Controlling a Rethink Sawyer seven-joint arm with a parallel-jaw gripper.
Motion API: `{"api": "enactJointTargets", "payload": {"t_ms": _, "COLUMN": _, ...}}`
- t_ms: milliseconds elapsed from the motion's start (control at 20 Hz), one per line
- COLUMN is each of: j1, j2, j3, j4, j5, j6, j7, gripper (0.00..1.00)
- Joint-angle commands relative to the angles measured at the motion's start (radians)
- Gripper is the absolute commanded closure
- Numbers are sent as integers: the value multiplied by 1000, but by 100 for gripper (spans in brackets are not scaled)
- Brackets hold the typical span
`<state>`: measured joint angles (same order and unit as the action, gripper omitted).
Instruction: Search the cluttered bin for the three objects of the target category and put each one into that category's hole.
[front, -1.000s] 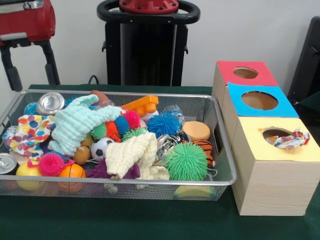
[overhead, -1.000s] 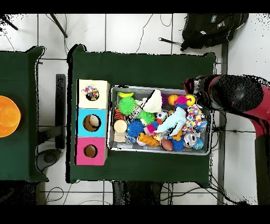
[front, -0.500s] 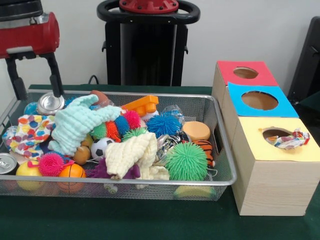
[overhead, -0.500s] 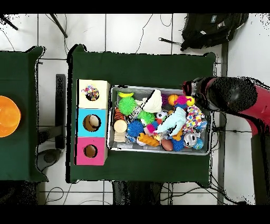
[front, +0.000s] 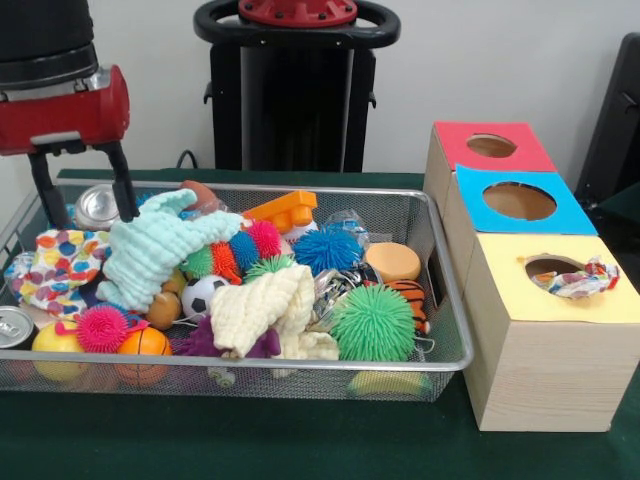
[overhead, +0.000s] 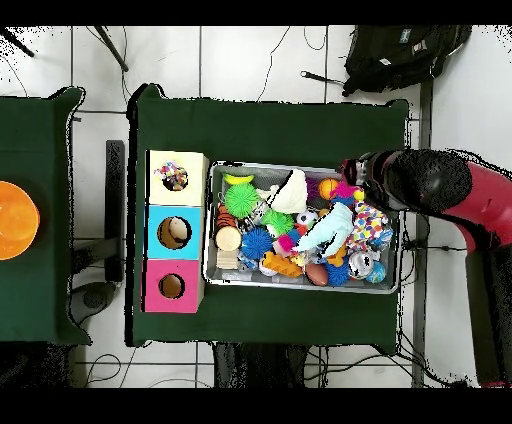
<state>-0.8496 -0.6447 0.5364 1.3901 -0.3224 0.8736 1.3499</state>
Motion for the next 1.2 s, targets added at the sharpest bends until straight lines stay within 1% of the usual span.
{"api": "enactJointTargets", "payload": {"t_ms": 50, "j1": -20, "j2": 96, "j3": 33, "j4": -19, "j5": -45, "j6": 11, "j7": -144, "gripper": 0}}
{"api": "enactJointTargets", "payload": {"t_ms": 200, "j1": -32, "j2": 138, "j3": 41, "j4": -46, "j5": -42, "j6": 25, "j7": -170, "gripper": 0}}
{"api": "enactJointTargets", "payload": {"t_ms": 350, "j1": -40, "j2": 160, "j3": 46, "j4": -67, "j5": -44, "j6": 30, "j7": -185, "gripper": 0}}
{"api": "enactJointTargets", "payload": {"t_ms": 650, "j1": -48, "j2": 182, "j3": 49, "j4": -121, "j5": -51, "j6": 66, "j7": -211, "gripper": 0}}
{"api": "enactJointTargets", "payload": {"t_ms": 950, "j1": -68, "j2": 188, "j3": 45, "j4": -153, "j5": -55, "j6": 104, "j7": -234, "gripper": 0}}
{"api": "enactJointTargets", "payload": {"t_ms": 1100, "j1": -87, "j2": 181, "j3": 40, "j4": -143, "j5": -60, "j6": 111, "j7": -245, "gripper": 0}}
{"api": "enactJointTargets", "payload": {"t_ms": 1200, "j1": -103, "j2": 161, "j3": 35, "j4": -114, "j5": -59, "j6": 116, "j7": -247, "gripper": 0}}
